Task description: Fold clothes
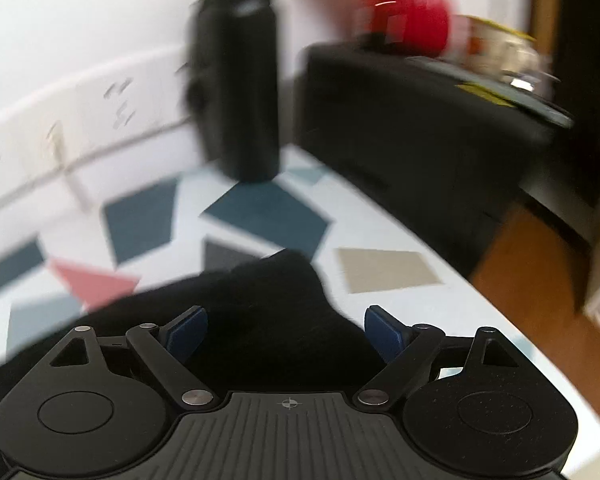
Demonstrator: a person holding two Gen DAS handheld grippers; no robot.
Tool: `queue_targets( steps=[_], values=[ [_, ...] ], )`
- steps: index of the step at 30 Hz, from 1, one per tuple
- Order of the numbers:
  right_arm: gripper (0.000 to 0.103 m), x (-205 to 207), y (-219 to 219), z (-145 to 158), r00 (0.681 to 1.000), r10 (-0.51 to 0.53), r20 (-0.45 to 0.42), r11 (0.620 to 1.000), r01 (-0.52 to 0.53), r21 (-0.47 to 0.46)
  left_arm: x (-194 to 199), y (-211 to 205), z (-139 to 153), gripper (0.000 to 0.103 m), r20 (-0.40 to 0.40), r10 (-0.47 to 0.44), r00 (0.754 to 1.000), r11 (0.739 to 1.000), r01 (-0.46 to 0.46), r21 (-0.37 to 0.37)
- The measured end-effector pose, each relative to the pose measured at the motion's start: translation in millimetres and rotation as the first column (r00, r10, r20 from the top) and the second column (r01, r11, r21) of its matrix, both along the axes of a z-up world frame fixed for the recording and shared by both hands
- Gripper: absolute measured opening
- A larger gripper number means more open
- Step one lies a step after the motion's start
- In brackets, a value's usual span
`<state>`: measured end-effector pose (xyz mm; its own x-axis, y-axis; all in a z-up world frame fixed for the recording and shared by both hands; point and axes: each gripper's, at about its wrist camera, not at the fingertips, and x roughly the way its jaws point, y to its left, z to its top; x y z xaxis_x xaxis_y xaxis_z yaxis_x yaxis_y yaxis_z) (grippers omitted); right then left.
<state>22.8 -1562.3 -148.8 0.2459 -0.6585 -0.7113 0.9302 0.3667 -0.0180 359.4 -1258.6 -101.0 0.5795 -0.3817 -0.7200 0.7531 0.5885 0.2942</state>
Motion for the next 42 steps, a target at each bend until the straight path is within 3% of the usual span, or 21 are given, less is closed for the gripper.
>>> queue_targets(
  steps=[2, 5, 6, 13, 16, 20, 23, 26, 29, 32, 38, 40, 41, 42],
  values=[
    [0.091, 16, 4, -9, 0.99, 0.117, -0.084, 0.993, -0.119, -0.02, -5, -13, -8, 0.081, 0.005, -0.012, 1.0, 1.0, 0.012, 0.009],
    [0.09, 41, 11, -22, 0.936, 0.282, -0.21, 0.955, -0.295, -0.03, -8, -28, -20, 0.081, 0.014, -0.013, 1.0, 1.0, 0.013, 0.022],
    [0.091, 44, 7, -26, 0.931, 0.287, -0.226, 0.952, -0.303, -0.037, -6, -30, -23, 0.081, 0.018, -0.004, 1.0, 1.0, 0.003, 0.026],
    [0.101, 35, -66, -32, 0.977, 0.181, -0.114, 0.983, -0.185, -0.019, 12, -51, -27, 0.082, 0.037, 0.049, 0.998, 0.999, -0.048, -0.023],
    [0.101, 36, -92, -35, 0.988, 0.113, -0.109, 0.993, -0.117, -0.031, 14, -49, -7, 0.084, -0.026, 0.044, 0.999, 0.993, -0.047, -0.111],
    [0.097, 42, -99, -32, 0.994, -0.008, -0.106, 0.999, 0.004, -0.041, -2, -25, 15, 0.09, 0.019, 0.001, 1.0, 0.984, 0.003, -0.177],
    [0.099, 44, -78, -15, 0.998, -0.024, -0.052, 0.997, 0.021, -0.07, -13, 10, 15, 0.095, 0.09, -0.028, 0.996, 0.989, 0.041, -0.145],
    [0.101, 44, -52, 7, 0.999, -0.007, 0.033, 0.995, 0.01, -0.104, -17, 42, -3, 0.096, 0.112, -0.06, 0.992, 0.997, 0.065, -0.047],
    [0.102, 53, -26, 26, 0.99, 0.061, 0.129, 0.995, -0.049, -0.088, -12, 67, -29, 0.096, 0.062, -0.063, 0.996, 0.997, 0.06, 0.045],
    [0.102, 73, 4, 35, 0.983, 0.113, 0.144, 0.992, -0.102, -0.08, -8, 74, -53, 0.096, 0.037, -0.072, 0.997, 0.993, 0.069, 0.096],
    [0.102, 68, 7, 40, 0.985, -0.073, 0.158, 0.98, 0.1, -0.172, -4, 72, -62, 0.097, 0.059, -0.096, 0.994, 0.994, 0.093, 0.054],
    [0.102, 66, 8, 42, 0.977, -0.135, 0.166, 0.965, 0.168, -0.202, -2, 72, -61, 0.068, 0.054, -0.113, 0.992, 0.993, 0.111, 0.038],
    [0.102, 65, 9, 43, 0.971, -0.166, 0.171, 0.955, 0.201, -0.217, 2, 79, -56, 0.025, 0.058, -0.088, 0.994, 0.996, 0.087, 0.026],
    [0.102, 58, -4, 43, 0.956, -0.229, 0.183, 0.946, 0.262, -0.189, 6, 85, -51, 0.001, 0.061, -0.063, 0.996, 0.998, 0.062, 0.013]
  ],
)
